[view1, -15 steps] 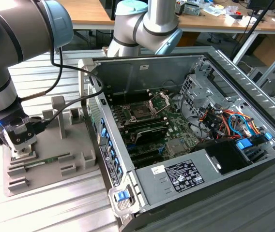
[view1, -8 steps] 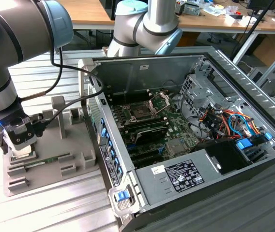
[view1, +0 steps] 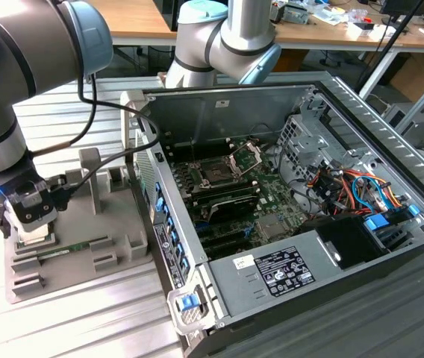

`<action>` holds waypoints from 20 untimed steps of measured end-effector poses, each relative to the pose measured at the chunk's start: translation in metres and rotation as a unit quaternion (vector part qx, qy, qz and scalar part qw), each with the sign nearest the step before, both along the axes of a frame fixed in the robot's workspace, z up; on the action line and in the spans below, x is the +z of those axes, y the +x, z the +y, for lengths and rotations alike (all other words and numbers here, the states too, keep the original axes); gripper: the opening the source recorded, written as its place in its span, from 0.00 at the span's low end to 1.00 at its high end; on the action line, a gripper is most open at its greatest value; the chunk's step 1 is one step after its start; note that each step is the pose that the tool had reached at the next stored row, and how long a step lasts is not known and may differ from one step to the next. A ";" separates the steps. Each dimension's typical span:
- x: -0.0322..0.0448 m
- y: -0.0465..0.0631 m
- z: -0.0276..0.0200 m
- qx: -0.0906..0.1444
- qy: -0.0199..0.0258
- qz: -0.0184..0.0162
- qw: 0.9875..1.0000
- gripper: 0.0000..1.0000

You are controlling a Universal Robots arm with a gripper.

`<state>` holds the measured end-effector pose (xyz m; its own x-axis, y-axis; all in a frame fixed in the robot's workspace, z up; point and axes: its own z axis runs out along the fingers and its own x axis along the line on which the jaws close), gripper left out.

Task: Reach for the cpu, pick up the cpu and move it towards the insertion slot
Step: 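Pick up the cpu and move it towards the insertion slot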

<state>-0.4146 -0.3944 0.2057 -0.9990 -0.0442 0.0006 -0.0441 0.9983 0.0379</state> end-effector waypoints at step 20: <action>-0.0161 0.003 0.0000 0.019 0.000 0.000 1.000 0.66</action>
